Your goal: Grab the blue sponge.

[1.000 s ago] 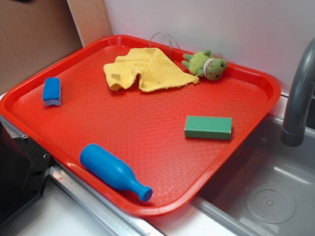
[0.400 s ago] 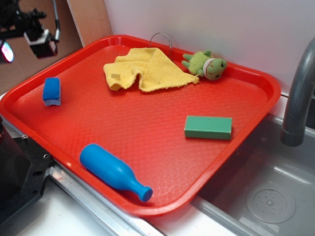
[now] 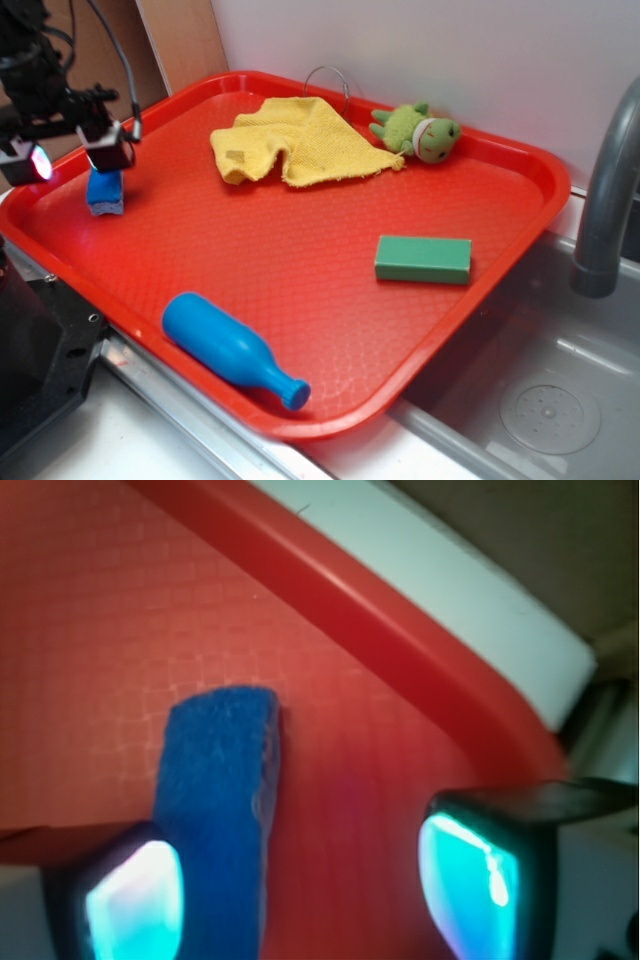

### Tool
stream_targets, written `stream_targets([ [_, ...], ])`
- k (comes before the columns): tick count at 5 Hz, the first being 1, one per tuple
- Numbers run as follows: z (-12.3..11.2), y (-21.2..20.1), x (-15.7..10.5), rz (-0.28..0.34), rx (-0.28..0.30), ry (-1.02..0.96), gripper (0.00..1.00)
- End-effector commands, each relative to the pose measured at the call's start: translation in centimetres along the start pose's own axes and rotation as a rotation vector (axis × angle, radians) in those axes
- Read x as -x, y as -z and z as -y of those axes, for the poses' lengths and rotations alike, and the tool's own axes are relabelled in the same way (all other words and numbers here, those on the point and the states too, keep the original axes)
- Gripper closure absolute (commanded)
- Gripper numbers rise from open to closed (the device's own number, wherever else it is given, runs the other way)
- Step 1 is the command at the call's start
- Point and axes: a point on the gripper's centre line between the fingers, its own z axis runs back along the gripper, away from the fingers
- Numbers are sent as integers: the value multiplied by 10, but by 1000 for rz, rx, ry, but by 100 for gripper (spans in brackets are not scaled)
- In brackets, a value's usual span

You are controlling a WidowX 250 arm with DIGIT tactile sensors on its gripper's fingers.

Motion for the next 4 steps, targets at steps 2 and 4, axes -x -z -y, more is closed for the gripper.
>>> stream_targets([
  [2, 9, 21, 21, -25, -33, 104, 67],
  [4, 51, -38, 6, -57, 85, 373, 100],
])
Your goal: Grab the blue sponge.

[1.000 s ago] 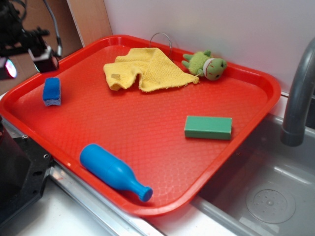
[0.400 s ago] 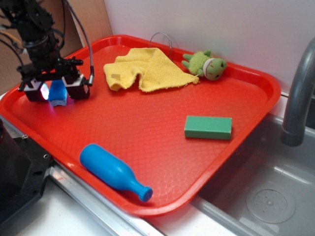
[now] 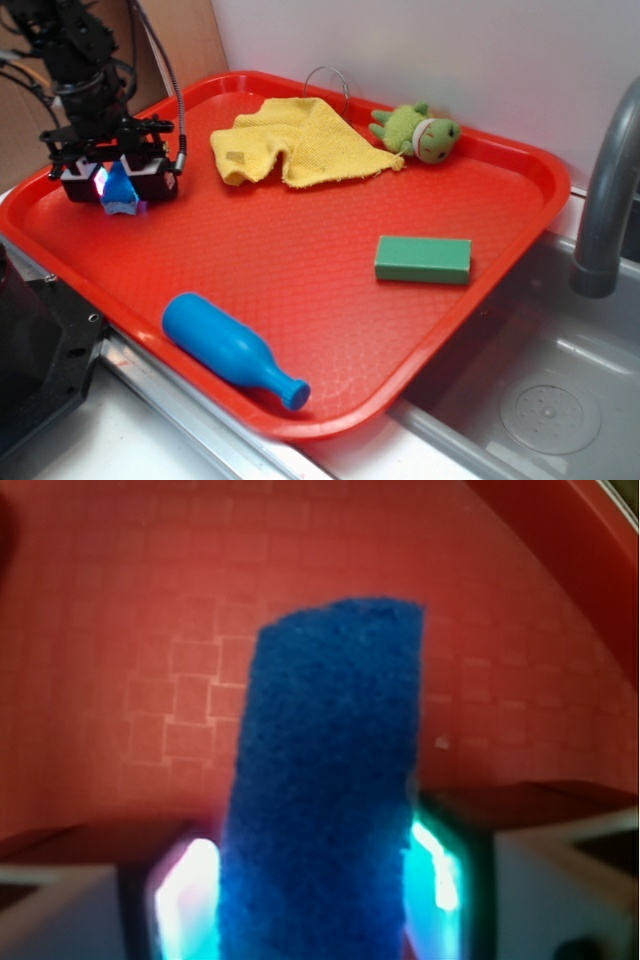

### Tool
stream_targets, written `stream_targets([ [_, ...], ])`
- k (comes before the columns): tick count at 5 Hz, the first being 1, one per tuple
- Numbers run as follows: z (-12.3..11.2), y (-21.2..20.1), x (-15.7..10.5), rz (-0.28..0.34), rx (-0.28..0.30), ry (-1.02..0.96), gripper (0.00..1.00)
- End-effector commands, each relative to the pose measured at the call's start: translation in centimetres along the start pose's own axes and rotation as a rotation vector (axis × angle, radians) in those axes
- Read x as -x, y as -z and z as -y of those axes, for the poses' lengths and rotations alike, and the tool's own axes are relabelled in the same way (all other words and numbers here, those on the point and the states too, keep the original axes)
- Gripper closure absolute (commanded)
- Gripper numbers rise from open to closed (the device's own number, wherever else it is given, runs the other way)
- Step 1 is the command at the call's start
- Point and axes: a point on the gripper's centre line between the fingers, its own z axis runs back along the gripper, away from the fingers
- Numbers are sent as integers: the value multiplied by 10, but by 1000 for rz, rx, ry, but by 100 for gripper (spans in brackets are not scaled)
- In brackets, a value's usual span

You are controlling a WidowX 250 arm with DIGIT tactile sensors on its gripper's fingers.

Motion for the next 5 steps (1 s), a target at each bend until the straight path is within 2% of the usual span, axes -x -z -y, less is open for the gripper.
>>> stream_targets([
  [1, 52, -105, 8, 70, 92, 467, 100],
  [2, 72, -156, 29, 155, 108, 600, 100],
  [3, 89, -205, 60, 207, 119, 706, 100],
  [4, 93, -255, 95, 236, 155, 783, 100],
  [5, 86, -262, 100, 250, 167, 780, 100],
])
